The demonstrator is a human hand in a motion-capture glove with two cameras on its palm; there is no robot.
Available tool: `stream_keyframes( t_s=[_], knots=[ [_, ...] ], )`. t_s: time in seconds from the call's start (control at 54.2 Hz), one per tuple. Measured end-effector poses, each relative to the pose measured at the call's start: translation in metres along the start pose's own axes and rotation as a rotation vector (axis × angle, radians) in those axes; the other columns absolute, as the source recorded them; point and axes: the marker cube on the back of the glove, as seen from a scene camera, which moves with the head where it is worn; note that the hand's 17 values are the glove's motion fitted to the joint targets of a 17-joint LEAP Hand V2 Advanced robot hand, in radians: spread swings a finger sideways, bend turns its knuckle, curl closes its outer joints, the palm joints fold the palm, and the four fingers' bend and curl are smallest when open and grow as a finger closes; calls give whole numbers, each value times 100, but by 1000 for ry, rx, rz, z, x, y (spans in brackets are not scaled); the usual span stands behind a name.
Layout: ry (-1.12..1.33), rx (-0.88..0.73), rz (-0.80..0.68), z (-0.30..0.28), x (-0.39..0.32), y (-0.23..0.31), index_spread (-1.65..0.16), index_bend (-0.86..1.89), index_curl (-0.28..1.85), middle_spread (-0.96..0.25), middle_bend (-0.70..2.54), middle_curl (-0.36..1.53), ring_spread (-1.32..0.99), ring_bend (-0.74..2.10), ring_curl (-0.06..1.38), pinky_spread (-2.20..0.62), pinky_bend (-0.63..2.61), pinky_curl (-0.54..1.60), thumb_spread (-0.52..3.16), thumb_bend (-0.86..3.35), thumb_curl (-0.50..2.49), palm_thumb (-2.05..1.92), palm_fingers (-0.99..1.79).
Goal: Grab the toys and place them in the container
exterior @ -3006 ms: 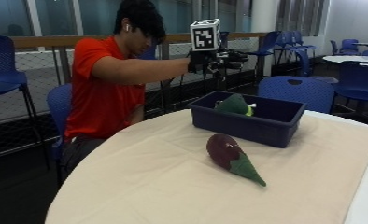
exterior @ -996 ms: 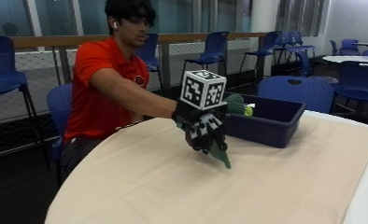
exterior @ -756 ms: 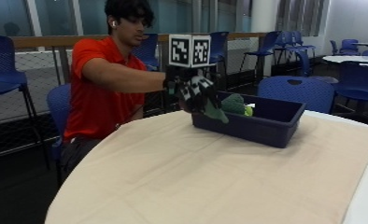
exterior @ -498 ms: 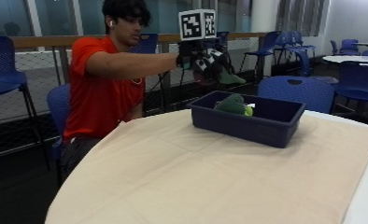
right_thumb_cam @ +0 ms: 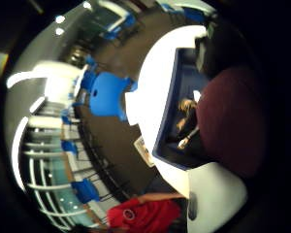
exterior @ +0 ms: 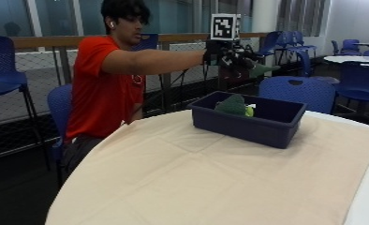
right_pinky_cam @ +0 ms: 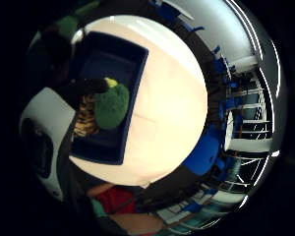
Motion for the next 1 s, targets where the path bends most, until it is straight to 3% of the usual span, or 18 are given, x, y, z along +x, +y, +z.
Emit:
stream_keyframes(
  t_s=[0.037,0.092,0.184,0.443,0.719,0.996],
  knots=[
    [1,-23,-22,8,1,2,-45,17,76,-30,5,20,-47,76,41,-45,108,37,94,2,82,59,69],
    [-65,-14,-57,17,8,4,-41,4,73,-19,8,19,-29,56,40,-29,125,46,107,-8,72,38,-6],
    [-169,31,-79,22,23,8,-39,-1,55,-10,10,19,-11,31,30,-12,140,45,111,-13,59,9,-33],
    [-109,54,17,36,110,50,-35,9,36,-4,10,17,7,20,26,7,139,41,112,-7,41,-8,-28],
    [-99,-39,171,79,189,112,-36,13,29,-5,11,17,10,19,27,12,132,37,115,-4,31,-4,-22],
    [-125,21,264,97,248,162,-36,16,28,-6,11,17,10,18,27,12,125,34,127,-1,29,0,-19]
  ],
)
